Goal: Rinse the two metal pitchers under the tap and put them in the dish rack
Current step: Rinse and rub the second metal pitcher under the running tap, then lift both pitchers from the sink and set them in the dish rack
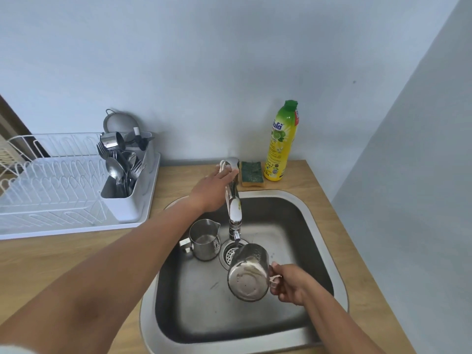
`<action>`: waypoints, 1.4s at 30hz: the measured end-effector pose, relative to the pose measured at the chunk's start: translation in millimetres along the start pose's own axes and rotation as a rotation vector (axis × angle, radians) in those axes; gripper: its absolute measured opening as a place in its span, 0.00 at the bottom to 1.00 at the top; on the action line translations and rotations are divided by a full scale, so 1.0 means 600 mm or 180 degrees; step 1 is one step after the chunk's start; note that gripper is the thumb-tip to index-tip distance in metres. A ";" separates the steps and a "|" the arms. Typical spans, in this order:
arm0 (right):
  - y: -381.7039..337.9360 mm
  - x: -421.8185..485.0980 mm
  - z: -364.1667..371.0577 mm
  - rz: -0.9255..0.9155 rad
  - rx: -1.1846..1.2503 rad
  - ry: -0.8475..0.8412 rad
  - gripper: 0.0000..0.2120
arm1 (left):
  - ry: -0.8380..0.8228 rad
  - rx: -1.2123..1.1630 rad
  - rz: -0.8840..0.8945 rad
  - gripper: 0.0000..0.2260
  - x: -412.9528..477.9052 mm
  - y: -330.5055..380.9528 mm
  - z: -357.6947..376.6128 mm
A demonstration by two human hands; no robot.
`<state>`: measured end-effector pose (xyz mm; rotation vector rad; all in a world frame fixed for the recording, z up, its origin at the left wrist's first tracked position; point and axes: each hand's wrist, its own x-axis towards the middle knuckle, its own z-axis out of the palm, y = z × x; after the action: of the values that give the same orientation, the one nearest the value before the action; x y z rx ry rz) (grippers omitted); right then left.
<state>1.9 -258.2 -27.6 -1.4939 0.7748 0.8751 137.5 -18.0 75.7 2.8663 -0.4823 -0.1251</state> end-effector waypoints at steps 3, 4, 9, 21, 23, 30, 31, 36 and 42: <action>-0.001 -0.005 -0.004 -0.0172 0.0178 0.0027 0.20 | 0.0435 -0.0906 -0.0688 0.33 -0.045 -0.015 0.039; -0.001 -0.008 -0.006 -0.0233 0.0248 0.0036 0.19 | 0.0554 -0.1062 -0.0946 0.32 -0.064 -0.023 0.057; -0.005 -0.012 -0.012 -0.0666 0.0456 0.0348 0.15 | 0.0326 -0.1305 -0.1647 0.29 -0.139 -0.071 0.151; -0.012 -0.047 -0.015 -0.1036 0.0385 0.0778 0.13 | -0.0169 -0.2461 -0.2875 0.27 -0.200 -0.062 0.225; -0.015 -0.057 -0.016 -0.1051 0.0415 0.0737 0.13 | -0.0201 -0.3585 -0.3177 0.25 -0.209 -0.056 0.232; -0.036 -0.082 -0.006 -0.1265 0.0285 0.0518 0.10 | -0.0214 -0.4945 -0.3426 0.17 -0.239 -0.024 0.210; -0.040 -0.085 -0.004 -0.1309 0.0269 0.0452 0.10 | -0.0167 -0.4866 -0.3375 0.17 -0.243 -0.021 0.203; -0.054 -0.098 -0.010 -0.1785 -0.0329 0.0474 0.11 | 0.0097 -0.4198 -0.2762 0.11 -0.265 -0.012 0.167; -0.060 -0.108 -0.002 -0.2519 -0.2532 0.0758 0.19 | -0.0147 -0.1287 -0.1602 0.11 -0.272 0.010 0.124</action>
<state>0.9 -256.2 46.7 -2.3897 -0.0936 0.3869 -27.4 15.2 12.5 2.5200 0.2447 -0.3311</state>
